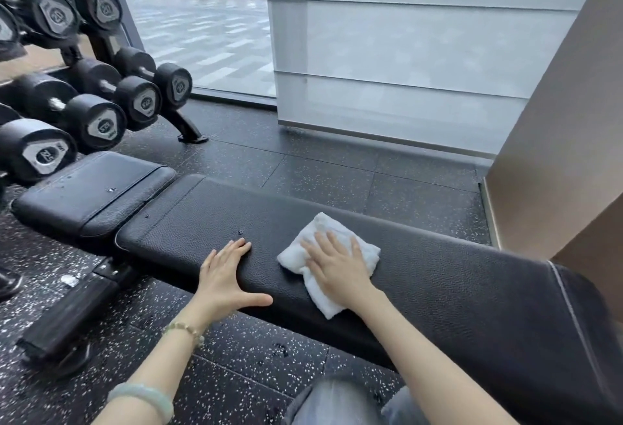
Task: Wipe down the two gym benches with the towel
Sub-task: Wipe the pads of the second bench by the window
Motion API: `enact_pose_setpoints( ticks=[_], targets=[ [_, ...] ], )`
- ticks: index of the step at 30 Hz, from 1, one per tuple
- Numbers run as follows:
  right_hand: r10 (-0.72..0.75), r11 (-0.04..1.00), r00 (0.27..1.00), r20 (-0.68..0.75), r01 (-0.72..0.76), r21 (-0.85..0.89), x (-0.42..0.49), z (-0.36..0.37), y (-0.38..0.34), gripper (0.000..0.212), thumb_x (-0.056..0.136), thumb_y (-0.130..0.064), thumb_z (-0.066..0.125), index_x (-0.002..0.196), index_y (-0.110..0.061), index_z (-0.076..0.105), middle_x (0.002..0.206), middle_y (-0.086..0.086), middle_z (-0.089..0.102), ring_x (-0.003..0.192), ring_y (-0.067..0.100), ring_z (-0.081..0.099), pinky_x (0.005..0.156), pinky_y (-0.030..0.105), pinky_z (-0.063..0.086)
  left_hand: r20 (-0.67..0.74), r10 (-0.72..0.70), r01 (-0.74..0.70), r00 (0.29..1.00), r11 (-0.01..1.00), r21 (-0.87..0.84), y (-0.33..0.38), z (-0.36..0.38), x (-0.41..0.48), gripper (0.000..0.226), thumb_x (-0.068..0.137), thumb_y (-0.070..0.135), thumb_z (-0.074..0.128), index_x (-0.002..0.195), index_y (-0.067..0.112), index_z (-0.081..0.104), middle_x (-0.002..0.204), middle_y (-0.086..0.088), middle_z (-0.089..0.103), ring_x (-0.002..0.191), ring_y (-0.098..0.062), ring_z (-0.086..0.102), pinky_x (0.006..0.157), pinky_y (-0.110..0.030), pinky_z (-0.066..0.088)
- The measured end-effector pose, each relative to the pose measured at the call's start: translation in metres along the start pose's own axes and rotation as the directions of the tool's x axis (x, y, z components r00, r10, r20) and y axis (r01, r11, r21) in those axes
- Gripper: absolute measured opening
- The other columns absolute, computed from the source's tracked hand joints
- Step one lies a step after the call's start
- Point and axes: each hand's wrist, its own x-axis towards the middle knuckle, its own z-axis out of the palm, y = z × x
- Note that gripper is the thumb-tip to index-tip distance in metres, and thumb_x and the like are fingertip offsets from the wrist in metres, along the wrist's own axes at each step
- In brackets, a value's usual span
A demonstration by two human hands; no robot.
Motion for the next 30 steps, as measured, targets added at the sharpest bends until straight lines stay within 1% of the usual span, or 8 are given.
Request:
enact_pose_setpoints(
  ticks=[4,6,9,13,17,20,24,30],
  targets=[
    [0.238,0.971,0.971,-0.041,-0.237,0.010,-0.038,-0.010,0.077,0.050,0.101,-0.044,0.021,0.149,-0.035,0.013,0.159,-0.006,0.004,0.146,0.016,-0.001,0.113,0.053,-0.001,0.003,0.010,-0.010,1.000,1.000,-0.022,0.002,0.001,-0.002,0.144,0.023,0.102,0.035,0.145,0.025,0.032,0.153,0.012,0.022,0.143,-0.006,0.010,0.116,-0.033,-0.003],
    [0.371,0.929,0.928,-0.042,-0.370,0.030,-0.038,-0.019,0.107,0.048,0.101,-0.043,0.019,0.148,-0.033,0.017,0.159,-0.005,0.008,0.145,0.016,0.002,0.113,0.055,0.003,-0.001,0.004,-0.004,1.000,1.000,-0.026,0.003,0.002,-0.006,0.143,0.026,0.104,0.030,0.145,0.025,0.032,0.154,0.011,0.022,0.143,-0.007,0.009,0.116,-0.033,-0.004],
    [0.435,0.900,0.899,-0.052,-0.432,0.057,-0.006,-0.028,0.108,0.045,0.100,-0.042,0.017,0.144,-0.033,0.023,0.157,-0.002,0.014,0.144,0.019,0.007,0.111,0.060,0.004,0.000,-0.012,0.012,1.000,1.000,-0.011,0.008,0.002,-0.015,0.140,0.030,0.104,0.023,0.146,0.027,0.028,0.155,0.011,0.018,0.144,-0.009,0.006,0.115,-0.034,-0.006],
    [0.281,0.957,0.960,0.012,-0.281,0.069,0.040,-0.023,0.040,0.047,0.101,-0.039,0.015,0.147,-0.029,0.017,0.158,0.001,0.009,0.145,0.021,0.000,0.109,0.061,-0.002,0.043,-0.062,0.060,0.997,0.998,0.029,0.016,0.000,-0.025,0.141,0.030,0.104,0.015,0.149,0.029,0.021,0.157,0.010,0.012,0.145,-0.011,0.001,0.115,-0.037,-0.007],
    [-0.008,1.000,1.000,0.015,0.008,-0.020,0.013,-0.001,-0.020,0.048,0.101,-0.040,0.021,0.148,-0.030,0.017,0.157,0.004,0.009,0.144,0.023,0.001,0.108,0.062,0.000,0.058,-0.095,0.095,0.994,0.995,0.008,0.020,-0.003,-0.030,0.129,0.039,0.094,0.034,0.149,0.027,0.023,0.157,0.007,0.013,0.145,-0.014,0.002,0.115,-0.039,-0.005],
    [-0.111,0.993,0.993,0.051,0.113,-0.035,-0.032,0.000,-0.007,0.059,0.092,-0.052,0.005,0.149,-0.038,0.013,0.159,-0.004,0.002,0.145,0.019,-0.003,0.111,0.057,-0.005,0.059,-0.104,0.105,0.993,0.994,-0.016,0.022,-0.005,-0.030,0.127,0.040,0.092,0.037,0.148,0.028,0.025,0.157,0.007,0.014,0.145,-0.014,0.003,0.116,-0.040,-0.004],
    [-0.051,0.998,0.998,0.020,0.052,-0.038,-0.087,-0.005,0.052,0.086,0.067,-0.060,-0.019,0.148,-0.044,0.006,0.159,-0.009,-0.004,0.145,0.014,-0.009,0.112,0.050,-0.009,0.066,-0.115,0.117,0.991,0.992,-0.035,0.022,-0.008,-0.029,0.121,0.044,0.087,0.041,0.147,0.027,0.027,0.157,0.006,0.017,0.145,-0.014,0.005,0.116,-0.042,-0.002],
    [0.080,0.994,0.997,0.004,-0.080,-0.069,-0.099,-0.006,0.071,0.071,0.081,-0.058,-0.012,0.148,-0.042,0.003,0.159,-0.005,-0.005,0.145,0.017,-0.009,0.112,0.055,-0.007,0.076,-0.129,0.134,0.989,0.988,-0.073,0.024,-0.010,-0.028,0.123,0.041,0.086,0.044,0.147,0.026,0.028,0.156,0.004,0.018,0.145,-0.016,0.006,0.116,-0.042,-0.003]
  ],
)
